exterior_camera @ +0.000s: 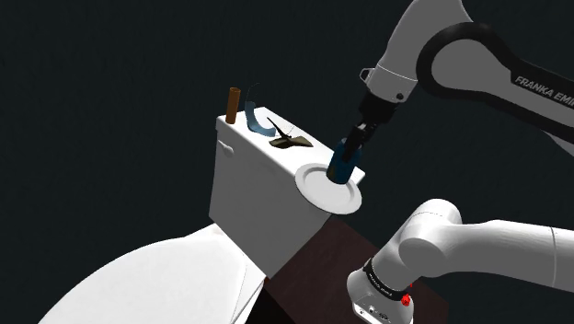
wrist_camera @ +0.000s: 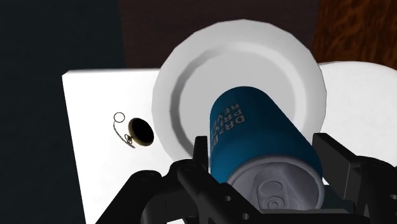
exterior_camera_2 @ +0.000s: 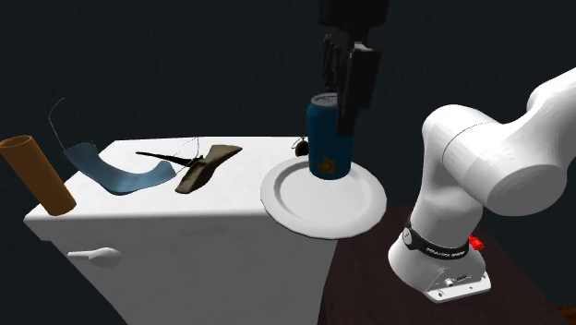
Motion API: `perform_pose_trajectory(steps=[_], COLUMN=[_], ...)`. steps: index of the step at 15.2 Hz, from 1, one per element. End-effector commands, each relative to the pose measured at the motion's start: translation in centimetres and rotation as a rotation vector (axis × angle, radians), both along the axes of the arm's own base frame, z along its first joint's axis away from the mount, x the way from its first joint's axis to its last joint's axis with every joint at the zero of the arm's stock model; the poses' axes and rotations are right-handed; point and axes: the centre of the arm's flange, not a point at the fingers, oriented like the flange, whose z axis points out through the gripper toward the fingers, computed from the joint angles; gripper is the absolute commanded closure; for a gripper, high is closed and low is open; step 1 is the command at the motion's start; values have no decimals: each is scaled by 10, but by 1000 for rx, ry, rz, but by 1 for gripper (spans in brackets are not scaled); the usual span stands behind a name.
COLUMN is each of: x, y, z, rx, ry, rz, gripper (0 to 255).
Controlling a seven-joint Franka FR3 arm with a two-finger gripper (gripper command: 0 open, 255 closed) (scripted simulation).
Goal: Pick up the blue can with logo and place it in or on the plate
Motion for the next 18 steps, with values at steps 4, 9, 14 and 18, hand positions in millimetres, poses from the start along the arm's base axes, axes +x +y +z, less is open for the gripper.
perform_pose_trajectory(steps=[4,9,14,18], x=[0,0,0,0], y=[-1,-1,-1,-1], z=[-26,-33,-33,-33], rx=[0,0,0,0], ry=[-1,-1,-1,-1], rz=[0,0,0,0], gripper=[255,255,0,0])
